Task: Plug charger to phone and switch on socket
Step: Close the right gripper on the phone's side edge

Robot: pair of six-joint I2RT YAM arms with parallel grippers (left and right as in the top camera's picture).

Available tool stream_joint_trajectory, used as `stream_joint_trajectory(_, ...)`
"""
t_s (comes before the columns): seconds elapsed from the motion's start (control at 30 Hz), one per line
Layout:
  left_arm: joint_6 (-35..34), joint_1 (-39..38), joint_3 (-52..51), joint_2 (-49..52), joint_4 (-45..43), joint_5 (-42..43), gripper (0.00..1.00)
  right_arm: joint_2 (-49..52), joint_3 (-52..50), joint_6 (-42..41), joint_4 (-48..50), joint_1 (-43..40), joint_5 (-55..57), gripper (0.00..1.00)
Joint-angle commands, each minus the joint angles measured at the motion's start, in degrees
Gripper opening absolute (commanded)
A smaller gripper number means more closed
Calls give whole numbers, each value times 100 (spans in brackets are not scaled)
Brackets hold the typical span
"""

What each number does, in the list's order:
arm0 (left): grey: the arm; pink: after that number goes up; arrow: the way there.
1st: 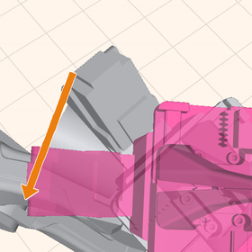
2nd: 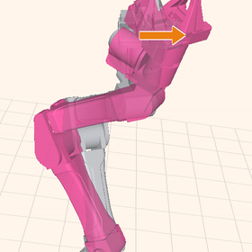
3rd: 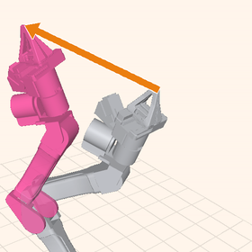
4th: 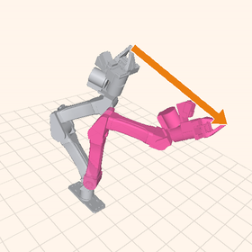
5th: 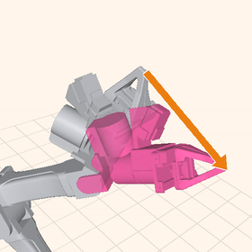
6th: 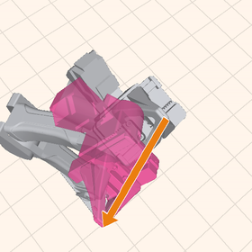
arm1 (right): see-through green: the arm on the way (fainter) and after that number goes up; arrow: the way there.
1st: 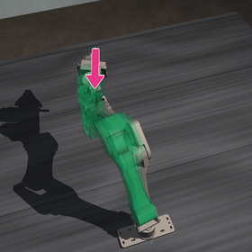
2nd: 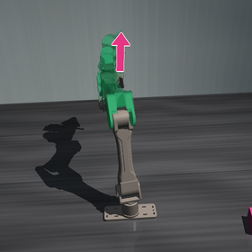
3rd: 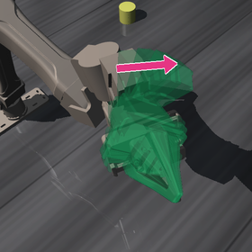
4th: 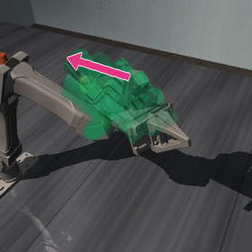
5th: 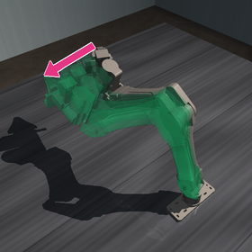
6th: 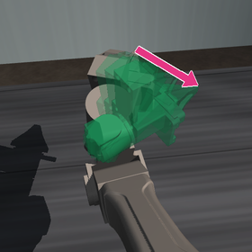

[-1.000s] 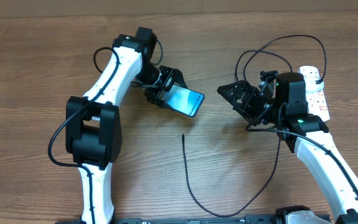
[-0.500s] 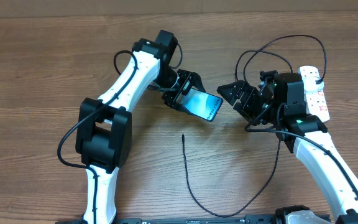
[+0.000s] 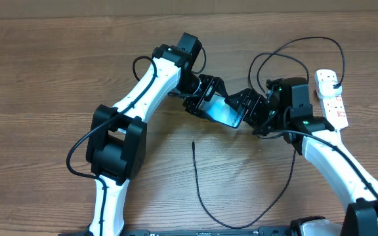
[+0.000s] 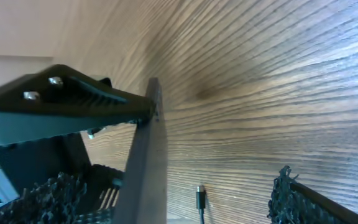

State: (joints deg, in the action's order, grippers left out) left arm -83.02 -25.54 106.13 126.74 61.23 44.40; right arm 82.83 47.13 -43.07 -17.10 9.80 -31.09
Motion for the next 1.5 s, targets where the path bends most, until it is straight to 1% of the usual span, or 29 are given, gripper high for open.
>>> stream_joint_trajectory(0.0, -149, -15, 140, -258, -7, 212, 4, 17, 11, 289, 98, 33, -50, 100)
stream_joint_trajectory(0.23, -236, -22, 140, -258, -9, 170, 4, 20, 11, 564, 170, 162, -46, 100)
stream_joint_trajectory(0.43, -234, -39, 140, -258, -7, 170, 4, 20, 11, 713, 297, 339, -20, 84)
stream_joint_trajectory(0.6, -234, -37, 140, -258, -7, 170, 4, 20, 11, 715, 291, 369, 42, 75)
stream_joint_trajectory(0.77, -234, -37, 140, -258, -7, 151, 4, 20, 11, 715, 291, 369, 42, 58)
stream_joint_trajectory(1.0, -234, -37, 140, -258, -7, 151, 4, 20, 11, 715, 289, 369, 42, 44)
stream_joint_trajectory(1.23, -234, -39, 140, -258, -7, 153, 4, 20, 11, 715, 289, 369, 42, 35)
stream_joint_trajectory(1.47, -280, -42, 140, -258, -4, 157, 5, 20, 11, 717, 289, 369, 42, 29)
